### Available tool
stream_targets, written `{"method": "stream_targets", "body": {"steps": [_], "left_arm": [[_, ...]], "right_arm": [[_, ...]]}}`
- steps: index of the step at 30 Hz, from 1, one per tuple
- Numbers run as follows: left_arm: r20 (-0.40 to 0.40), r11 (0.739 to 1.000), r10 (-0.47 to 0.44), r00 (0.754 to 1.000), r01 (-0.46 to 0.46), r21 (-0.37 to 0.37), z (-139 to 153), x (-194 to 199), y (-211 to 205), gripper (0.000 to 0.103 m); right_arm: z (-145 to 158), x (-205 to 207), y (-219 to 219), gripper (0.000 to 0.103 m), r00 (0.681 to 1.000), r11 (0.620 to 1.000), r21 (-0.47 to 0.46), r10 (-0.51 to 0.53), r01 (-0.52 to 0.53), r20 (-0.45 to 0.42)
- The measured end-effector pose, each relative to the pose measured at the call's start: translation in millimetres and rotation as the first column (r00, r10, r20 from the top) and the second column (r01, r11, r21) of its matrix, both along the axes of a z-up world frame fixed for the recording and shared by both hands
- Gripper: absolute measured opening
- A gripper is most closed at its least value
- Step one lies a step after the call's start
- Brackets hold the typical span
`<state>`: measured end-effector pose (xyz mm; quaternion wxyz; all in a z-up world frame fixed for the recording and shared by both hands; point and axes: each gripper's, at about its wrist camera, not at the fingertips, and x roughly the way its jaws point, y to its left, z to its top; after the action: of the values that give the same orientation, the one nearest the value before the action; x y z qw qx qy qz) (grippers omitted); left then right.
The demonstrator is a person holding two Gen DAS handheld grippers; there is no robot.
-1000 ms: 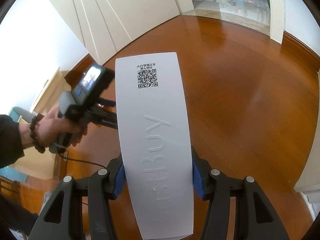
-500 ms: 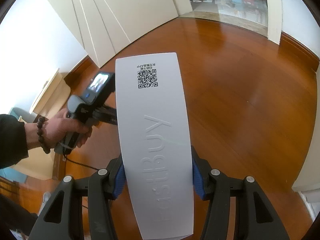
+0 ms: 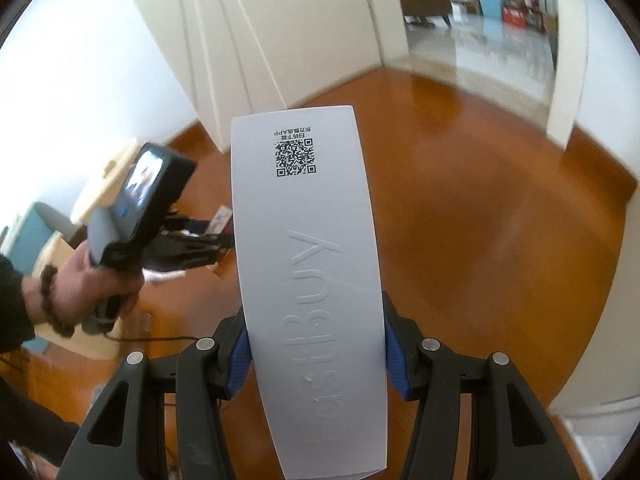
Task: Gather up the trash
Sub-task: 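Lift the printed box with left tool toward the wastebasket while right holds white box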
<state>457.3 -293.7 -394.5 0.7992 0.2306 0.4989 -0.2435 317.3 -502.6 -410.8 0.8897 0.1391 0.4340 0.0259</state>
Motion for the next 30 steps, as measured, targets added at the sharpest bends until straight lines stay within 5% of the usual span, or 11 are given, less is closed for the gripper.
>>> {"method": "stream_targets", "body": {"steps": [7,13,20,24,26,28,30], "left_arm": [[0.133,0.989,0.139,0.981,-0.13,-0.069,133.4,-16.7,110.7,0.029],[0.176,0.932,0.364,0.915,-0.357,-0.07,198.9,-18.0,249.9,0.029],[0.095,0.782,0.622,0.777,-0.622,-0.037,174.2,-27.9,417.7,0.029],[0.018,0.733,0.68,0.733,-0.679,-0.024,141.6,-27.1,462.7,0.03],[-0.017,0.725,0.688,0.725,-0.688,-0.016,126.0,-24.0,471.8,0.043],[-0.031,0.725,0.688,0.725,-0.689,-0.011,119.0,-29.9,478.7,0.081],[-0.032,0.731,0.682,0.731,-0.683,-0.013,117.3,-32.6,483.6,0.081]], "right_arm": [[126.1,-1.1,68.2,0.058,0.986,0.986,-0.101,0.141,-0.132,0.089],[202.0,7.0,153.3,0.058,0.947,0.948,-0.136,0.302,-0.287,0.109],[245.4,31.8,271.3,0.058,0.867,0.867,-0.151,0.49,-0.475,0.088],[245.0,49.6,333.5,0.058,0.849,0.852,-0.111,0.521,-0.512,0.085],[240.9,56.4,359.3,0.058,0.841,0.843,-0.097,0.537,-0.529,0.075],[230.3,58.1,383.1,0.058,0.832,0.833,-0.081,0.552,-0.547,0.06],[218.8,68.2,407.9,0.058,0.825,0.825,-0.07,0.564,-0.561,0.04]]}}
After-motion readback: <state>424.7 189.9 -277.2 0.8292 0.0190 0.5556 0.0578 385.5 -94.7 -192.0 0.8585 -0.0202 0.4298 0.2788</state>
